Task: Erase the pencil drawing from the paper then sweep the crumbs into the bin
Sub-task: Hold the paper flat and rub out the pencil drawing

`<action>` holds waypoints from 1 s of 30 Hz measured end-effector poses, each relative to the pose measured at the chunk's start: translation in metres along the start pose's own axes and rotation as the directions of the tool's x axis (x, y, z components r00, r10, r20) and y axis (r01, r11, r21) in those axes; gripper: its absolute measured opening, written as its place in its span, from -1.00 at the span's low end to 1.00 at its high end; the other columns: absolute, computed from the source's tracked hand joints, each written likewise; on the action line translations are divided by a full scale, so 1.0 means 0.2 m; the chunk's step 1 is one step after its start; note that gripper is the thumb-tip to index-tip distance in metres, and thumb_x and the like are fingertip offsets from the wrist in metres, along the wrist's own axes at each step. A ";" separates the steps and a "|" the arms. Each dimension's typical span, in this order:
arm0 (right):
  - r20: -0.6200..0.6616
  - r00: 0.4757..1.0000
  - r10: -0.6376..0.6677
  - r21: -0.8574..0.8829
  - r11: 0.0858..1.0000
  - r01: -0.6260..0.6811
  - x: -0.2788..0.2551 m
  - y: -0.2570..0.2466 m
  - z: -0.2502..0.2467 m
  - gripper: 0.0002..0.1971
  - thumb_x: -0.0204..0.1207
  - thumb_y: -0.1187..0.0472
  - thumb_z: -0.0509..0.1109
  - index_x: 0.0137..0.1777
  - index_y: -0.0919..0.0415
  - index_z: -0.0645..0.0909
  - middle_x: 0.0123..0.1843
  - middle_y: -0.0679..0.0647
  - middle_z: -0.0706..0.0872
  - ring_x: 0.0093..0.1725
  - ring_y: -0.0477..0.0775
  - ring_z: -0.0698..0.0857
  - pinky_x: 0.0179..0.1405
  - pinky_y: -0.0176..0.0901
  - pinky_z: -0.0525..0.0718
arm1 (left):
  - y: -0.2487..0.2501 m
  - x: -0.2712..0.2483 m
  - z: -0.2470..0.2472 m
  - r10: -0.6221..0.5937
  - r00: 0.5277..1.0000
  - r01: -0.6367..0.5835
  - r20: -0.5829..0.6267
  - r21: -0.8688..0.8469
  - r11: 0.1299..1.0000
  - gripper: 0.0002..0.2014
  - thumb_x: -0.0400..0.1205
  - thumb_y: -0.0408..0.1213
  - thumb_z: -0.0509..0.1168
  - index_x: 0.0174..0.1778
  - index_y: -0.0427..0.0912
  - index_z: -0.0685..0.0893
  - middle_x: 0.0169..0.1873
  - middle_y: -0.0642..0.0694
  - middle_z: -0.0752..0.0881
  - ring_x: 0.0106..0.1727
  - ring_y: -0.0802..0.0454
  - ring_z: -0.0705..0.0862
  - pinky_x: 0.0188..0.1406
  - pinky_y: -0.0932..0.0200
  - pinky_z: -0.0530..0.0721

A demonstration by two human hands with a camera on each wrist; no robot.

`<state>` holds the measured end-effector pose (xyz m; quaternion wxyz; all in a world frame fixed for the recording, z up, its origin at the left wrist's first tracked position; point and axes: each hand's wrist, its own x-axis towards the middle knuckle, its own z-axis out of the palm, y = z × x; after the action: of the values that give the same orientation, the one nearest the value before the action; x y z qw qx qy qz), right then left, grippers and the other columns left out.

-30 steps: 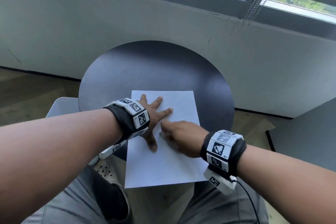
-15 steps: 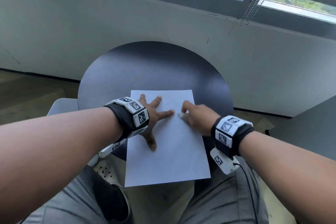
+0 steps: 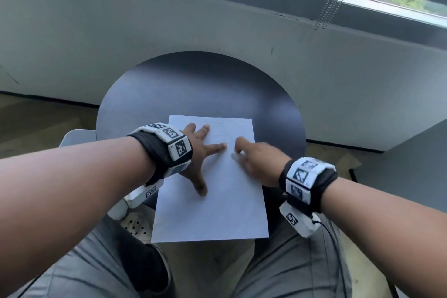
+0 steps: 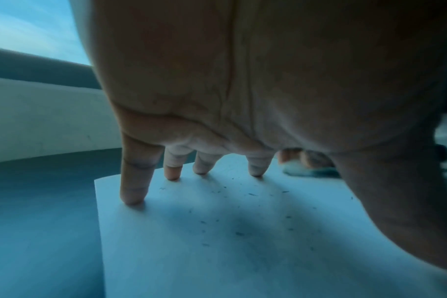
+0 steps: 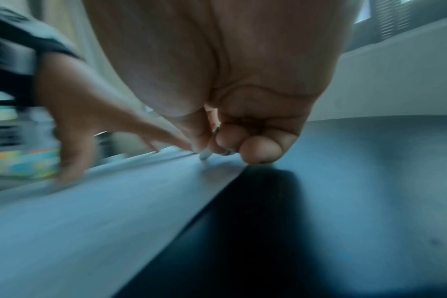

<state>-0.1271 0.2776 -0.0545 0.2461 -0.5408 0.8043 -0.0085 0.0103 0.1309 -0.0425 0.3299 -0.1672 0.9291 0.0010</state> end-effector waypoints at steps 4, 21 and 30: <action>0.196 0.957 -0.212 -0.038 0.974 0.223 -0.11 -0.10 0.07 -0.78 0.72 -0.09 0.16 0.19 0.01 0.39 0.03 0.13 0.71 -0.12 0.14 0.56 -0.04 0.02 0.64 | 0.01 0.01 0.04 -0.011 0.999 0.010 -0.039 -0.014 1.000 0.32 0.12 0.57 0.45 0.62 0.46 -0.31 0.71 -0.12 -0.34 0.70 -0.35 -0.19 0.43 -0.46 0.39; -0.092 0.934 0.346 0.419 0.864 -0.279 -0.02 0.25 -0.09 -0.89 0.68 -0.01 0.26 0.06 -0.01 0.50 -0.10 0.13 0.72 -0.23 0.15 0.67 -0.19 0.04 0.72 | -0.09 -0.02 0.10 0.003 0.991 -0.048 -0.136 -0.330 0.943 0.27 0.34 0.42 0.46 0.75 0.06 -0.20 0.73 -0.07 -0.31 0.75 -0.06 -0.24 0.72 -0.10 0.00; -0.153 0.922 0.355 0.169 0.929 -0.330 -0.10 0.25 -0.06 -0.64 0.61 -0.06 0.30 0.36 -0.04 0.44 0.35 0.05 0.61 0.28 0.15 0.59 0.29 0.06 0.57 | -0.40 0.02 0.19 -0.259 0.941 0.161 -0.216 -0.386 0.908 -0.06 0.58 0.33 0.27 0.74 -0.09 0.05 0.75 -0.06 -0.03 0.72 -0.18 0.03 0.67 -0.08 0.17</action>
<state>-0.1692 0.3116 -0.0500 0.2070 -0.3699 0.9030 -0.0707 0.0551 0.0588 -0.0650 0.1656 -0.3236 0.9245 0.1144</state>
